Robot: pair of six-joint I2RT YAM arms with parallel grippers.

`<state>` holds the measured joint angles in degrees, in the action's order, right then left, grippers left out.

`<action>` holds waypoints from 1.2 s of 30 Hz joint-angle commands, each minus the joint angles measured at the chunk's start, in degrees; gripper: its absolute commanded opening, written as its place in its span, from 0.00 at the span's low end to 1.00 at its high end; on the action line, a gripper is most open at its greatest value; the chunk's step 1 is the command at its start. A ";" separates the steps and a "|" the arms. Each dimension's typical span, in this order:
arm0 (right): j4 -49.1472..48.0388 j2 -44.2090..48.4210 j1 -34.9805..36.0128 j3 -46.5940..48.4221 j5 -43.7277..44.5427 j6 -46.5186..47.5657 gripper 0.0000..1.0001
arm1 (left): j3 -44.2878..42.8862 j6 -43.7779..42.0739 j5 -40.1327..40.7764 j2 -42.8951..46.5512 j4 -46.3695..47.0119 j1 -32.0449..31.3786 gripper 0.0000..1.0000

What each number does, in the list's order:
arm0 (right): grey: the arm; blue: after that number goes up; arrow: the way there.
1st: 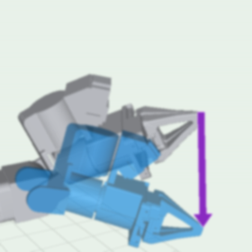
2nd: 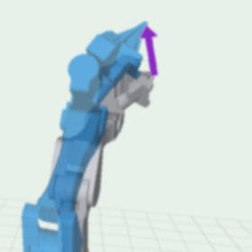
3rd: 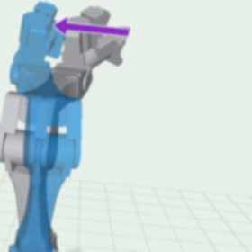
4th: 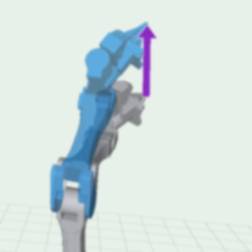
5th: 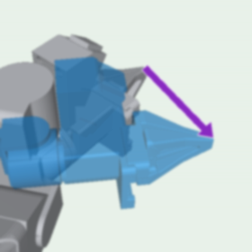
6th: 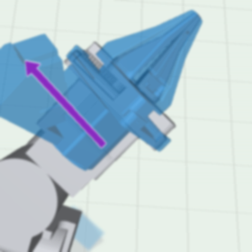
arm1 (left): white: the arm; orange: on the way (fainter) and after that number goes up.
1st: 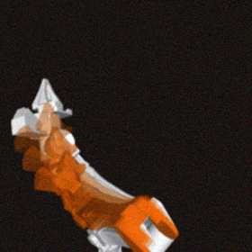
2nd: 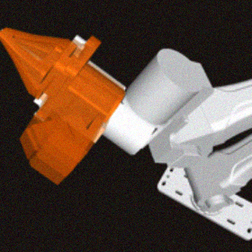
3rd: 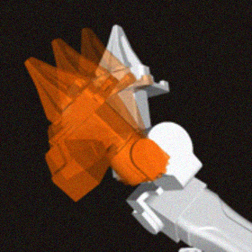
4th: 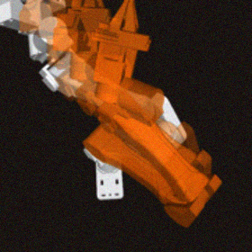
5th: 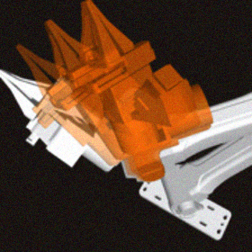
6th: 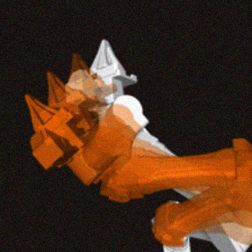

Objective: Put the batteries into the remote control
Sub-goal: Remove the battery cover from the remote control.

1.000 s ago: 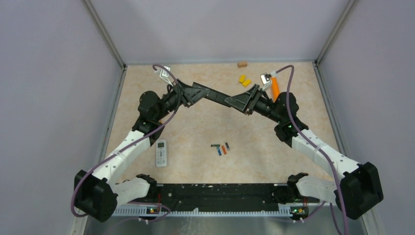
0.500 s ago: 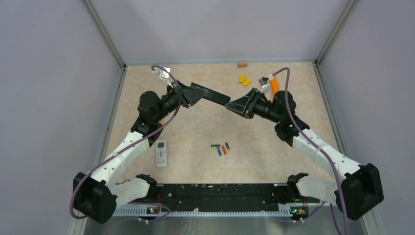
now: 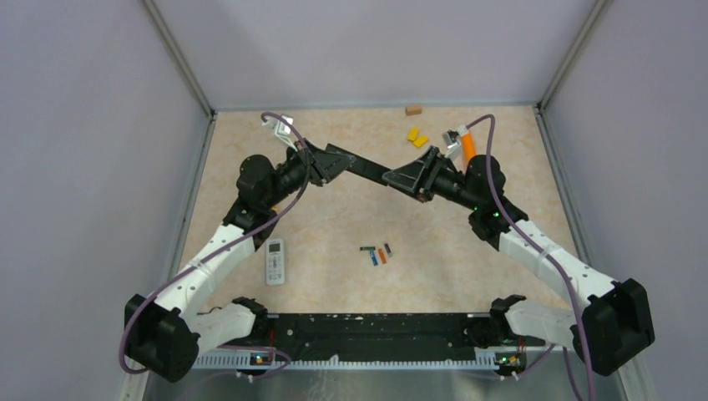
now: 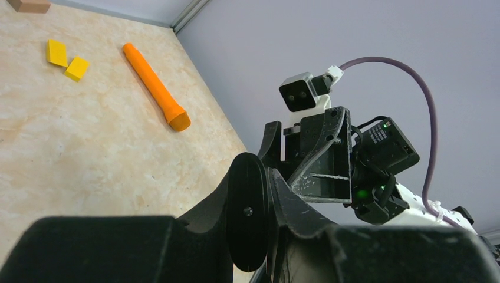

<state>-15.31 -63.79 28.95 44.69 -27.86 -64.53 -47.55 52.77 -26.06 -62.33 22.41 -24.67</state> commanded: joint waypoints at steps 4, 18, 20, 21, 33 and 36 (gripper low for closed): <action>-2.43 -0.36 -0.47 1.17 0.84 1.46 0.63 | -2.32 2.75 -1.62 -0.14 2.82 0.32 0.00; -2.20 -0.29 -0.47 1.49 -0.51 -1.12 0.18 | -2.30 -2.64 -0.57 1.47 -1.53 1.74 0.00; -2.85 -0.36 -0.47 1.34 -0.40 -1.31 0.13 | -2.14 -3.71 -1.42 1.06 -1.61 1.77 0.00; -3.78 -0.50 -0.47 1.19 -0.55 -1.63 0.12 | -2.19 -3.99 -2.11 0.74 -1.44 1.81 0.00; -10.76 -3.51 1.06 0.96 -1.65 -3.69 0.17 | -2.25 -2.59 -8.83 -1.95 1.38 1.90 0.00; -12.39 -4.82 2.22 1.03 -1.60 -4.47 0.21 | -2.13 -2.48 -9.63 -2.49 1.71 1.90 0.00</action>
<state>-21.67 -66.89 29.45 43.62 -28.73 -67.61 -47.92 50.43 -30.26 -63.94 21.30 -22.09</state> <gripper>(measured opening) 0.200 0.227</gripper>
